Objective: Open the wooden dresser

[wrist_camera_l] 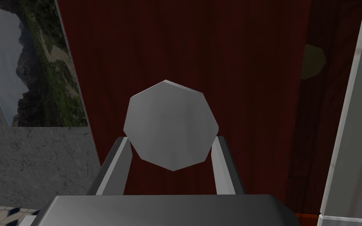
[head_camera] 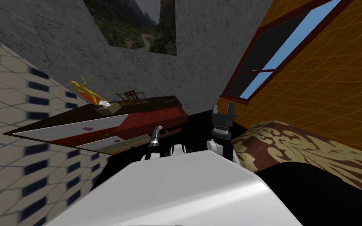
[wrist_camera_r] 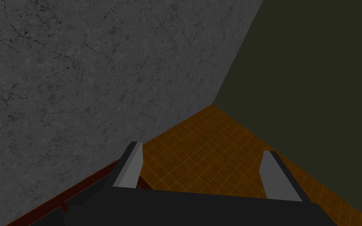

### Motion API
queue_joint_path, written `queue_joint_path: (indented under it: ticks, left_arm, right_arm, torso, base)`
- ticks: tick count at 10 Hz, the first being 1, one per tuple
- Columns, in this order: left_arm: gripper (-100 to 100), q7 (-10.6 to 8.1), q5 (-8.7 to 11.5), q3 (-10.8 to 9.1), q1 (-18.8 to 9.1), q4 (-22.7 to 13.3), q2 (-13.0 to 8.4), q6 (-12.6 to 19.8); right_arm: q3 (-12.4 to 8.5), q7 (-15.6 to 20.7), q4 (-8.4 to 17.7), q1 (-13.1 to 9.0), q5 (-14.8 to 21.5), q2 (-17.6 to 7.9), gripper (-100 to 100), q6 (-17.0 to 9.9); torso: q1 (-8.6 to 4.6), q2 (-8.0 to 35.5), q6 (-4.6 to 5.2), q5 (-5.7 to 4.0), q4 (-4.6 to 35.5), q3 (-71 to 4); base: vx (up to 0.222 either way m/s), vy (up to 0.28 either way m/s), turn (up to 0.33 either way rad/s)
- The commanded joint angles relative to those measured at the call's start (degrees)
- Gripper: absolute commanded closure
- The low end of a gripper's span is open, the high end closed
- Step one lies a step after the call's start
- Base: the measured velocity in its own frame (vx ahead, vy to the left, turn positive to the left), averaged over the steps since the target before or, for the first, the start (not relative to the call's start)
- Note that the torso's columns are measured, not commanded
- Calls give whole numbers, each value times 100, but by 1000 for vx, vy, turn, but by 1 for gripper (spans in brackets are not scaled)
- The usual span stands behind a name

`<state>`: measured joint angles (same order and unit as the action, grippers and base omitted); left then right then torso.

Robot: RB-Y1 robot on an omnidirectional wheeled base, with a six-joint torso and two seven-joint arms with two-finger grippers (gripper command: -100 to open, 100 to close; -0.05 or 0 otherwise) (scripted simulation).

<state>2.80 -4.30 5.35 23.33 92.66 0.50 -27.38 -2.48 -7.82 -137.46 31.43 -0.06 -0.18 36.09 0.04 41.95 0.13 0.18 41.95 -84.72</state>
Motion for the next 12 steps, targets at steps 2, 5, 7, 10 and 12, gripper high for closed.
queue_joint_path:
  ticks: [2,5,7,10,12]
  left_arm:
    - [100,0,-17,55,97,12,-4,0]
    - [-100,-1,-42,101,222,552,8,303]
    - [-100,-3,-62,140,335,884,13,531]
    - [-100,-7,-91,199,503,1344,20,872]
    - [-100,-9,-100,219,559,1546,23,986]
  right_arm:
    - [-1,0,0,1,0,0,0,0]
    - [-1,0,-1,3,0,-1,0,1]
    - [-1,0,-1,3,0,-1,0,1]
    - [-1,0,-1,2,0,-1,0,1]
    - [-1,0,-1,2,0,-1,0,1]
  torso:
    - [8,-1,-9,-6,10,-5]
    - [7,-12,-12,-16,25,-12]
    - [-4,18,-12,-19,32,5]
    - [-14,60,-13,-26,53,28]
    - [-24,71,-12,-36,69,31]
  base:
    - [-150,-20,10]
    - [-15,-1,-18]
    - [30,13,-19]
    - [3,4,-19]
    - [-1,1,-6]
